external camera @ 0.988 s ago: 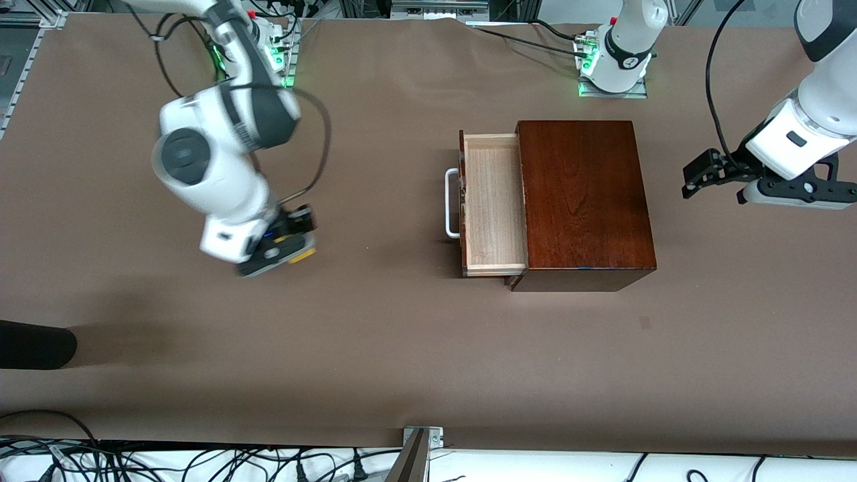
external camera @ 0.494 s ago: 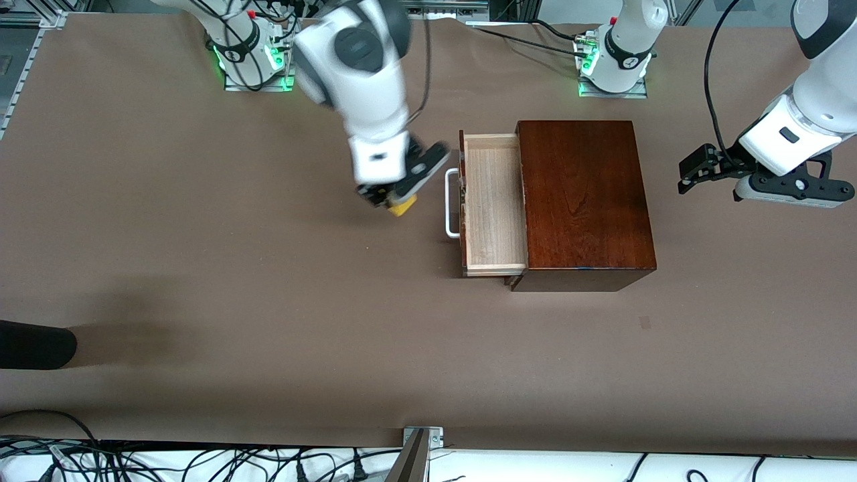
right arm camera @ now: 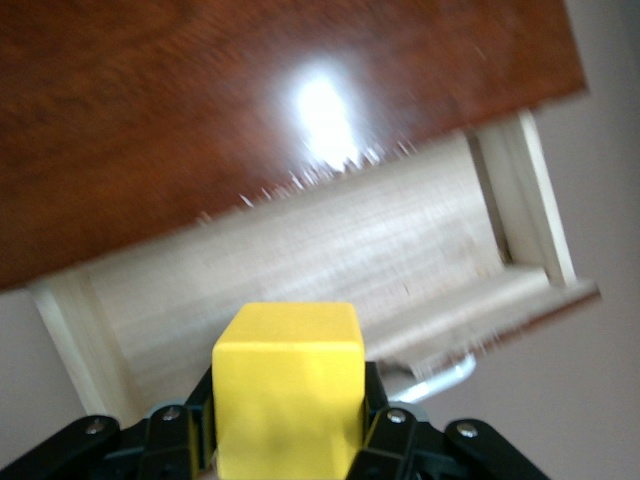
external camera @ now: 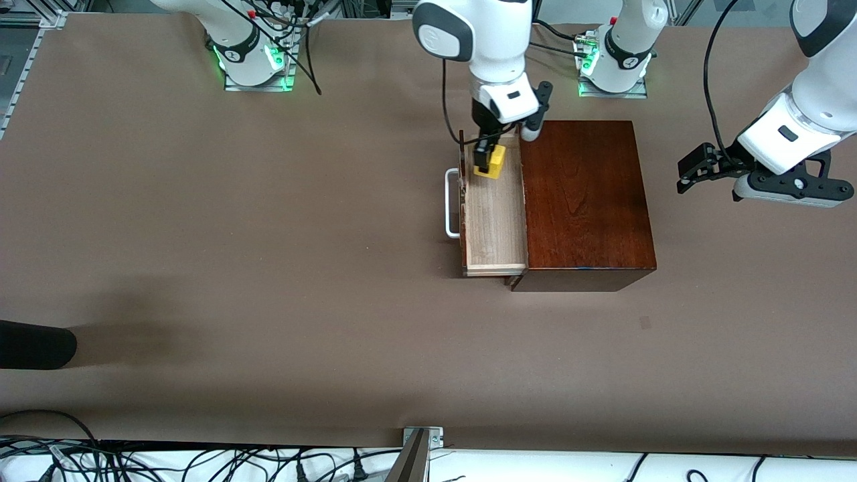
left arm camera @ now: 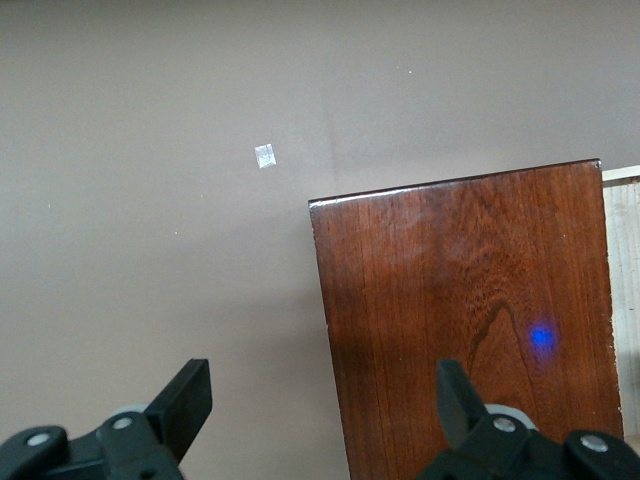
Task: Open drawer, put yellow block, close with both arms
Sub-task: 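Carry the yellow cube with the right gripper over the open drawer, then lower the cube into the drawer and open the right gripper, then raise the right gripper away while the left gripper moves to the drawer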
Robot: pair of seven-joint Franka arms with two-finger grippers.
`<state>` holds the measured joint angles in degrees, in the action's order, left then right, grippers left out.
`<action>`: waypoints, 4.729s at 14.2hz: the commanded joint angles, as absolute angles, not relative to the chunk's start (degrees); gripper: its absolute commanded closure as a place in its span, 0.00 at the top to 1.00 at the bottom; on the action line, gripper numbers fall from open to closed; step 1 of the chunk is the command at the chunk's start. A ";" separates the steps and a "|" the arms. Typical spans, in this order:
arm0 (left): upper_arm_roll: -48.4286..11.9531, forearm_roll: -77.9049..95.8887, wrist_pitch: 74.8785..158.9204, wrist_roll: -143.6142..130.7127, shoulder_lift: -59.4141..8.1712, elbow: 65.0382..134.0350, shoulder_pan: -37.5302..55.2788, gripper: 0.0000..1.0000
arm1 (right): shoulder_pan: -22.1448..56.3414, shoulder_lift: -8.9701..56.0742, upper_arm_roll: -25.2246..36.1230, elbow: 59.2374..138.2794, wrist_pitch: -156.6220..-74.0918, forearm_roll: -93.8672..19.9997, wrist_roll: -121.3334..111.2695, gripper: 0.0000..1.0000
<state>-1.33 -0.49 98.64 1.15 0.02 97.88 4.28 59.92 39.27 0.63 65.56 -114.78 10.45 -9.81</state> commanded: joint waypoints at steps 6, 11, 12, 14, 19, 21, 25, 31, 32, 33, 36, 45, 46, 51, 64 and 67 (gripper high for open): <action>-1.23 0.70 97.56 2.46 0.18 96.77 4.57 1.00 | 57.13 42.18 -1.50 62.75 -112.42 3.96 -31.10 0.00; -1.23 0.70 97.56 2.46 0.18 96.77 4.66 1.00 | 56.43 44.29 -1.49 62.75 -109.78 3.87 -35.50 0.00; -1.32 0.70 97.47 2.46 0.18 96.77 4.66 1.00 | 56.43 44.64 -1.58 62.75 -109.34 3.95 -35.51 0.00; -1.32 0.70 97.47 2.46 0.18 96.77 4.66 1.00 | 56.43 45.00 -1.58 62.75 -109.42 4.04 -35.68 0.00; -1.32 0.62 97.47 2.46 0.18 96.77 4.66 1.00 | 56.43 46.67 -1.50 62.49 -110.83 4.04 -36.21 0.00; -1.58 -0.43 97.47 2.37 0.18 96.77 4.75 1.00 | 56.43 47.19 -1.50 62.58 -111.61 4.04 -36.30 0.00; -2.46 -0.70 97.47 2.37 0.18 96.77 4.66 1.00 | 56.34 48.42 -1.41 62.58 -114.60 4.13 -36.30 0.00; -2.37 -0.70 97.38 2.46 0.18 96.77 4.66 1.00 | 55.64 48.52 -1.41 62.58 -114.79 4.04 -35.68 1.00; -2.37 -0.70 97.38 2.46 0.18 96.77 4.66 1.00 | 55.55 48.34 -1.58 62.40 -114.61 3.96 -35.68 1.00; -2.37 -0.70 97.38 2.55 0.18 96.77 4.66 1.00 | 55.46 47.99 -1.58 62.32 -114.17 3.96 -35.68 1.00; -2.37 -0.70 97.38 2.72 0.18 96.77 4.57 1.00 | 54.67 45.36 -1.50 62.23 -113.30 1.59 -35.68 1.00; -2.55 0.53 90.97 23.49 -1.23 94.75 4.92 1.00 | 41.78 29.64 0.88 62.31 -107.49 0.88 -36.03 1.00; -2.55 2.18 90.62 29.12 -1.49 94.75 5.10 1.00 | 39.22 28.05 0.88 62.31 -107.49 0.79 -35.69 1.00; -2.55 12.82 80.80 38.14 -4.74 93.96 11.92 1.00 | 30.59 21.37 3.68 62.58 -102.24 0.70 -35.60 1.00; -2.73 16.45 100.27 57.47 -31.01 78.57 36.72 1.00 | 12.66 -0.17 4.48 92.98 -101.86 -4.31 -22.60 1.00; -2.72 8.37 105.89 57.48 -35.32 78.66 42.78 1.00 | 12.22 -1.14 4.48 99.38 -106.24 -3.87 -20.92 1.00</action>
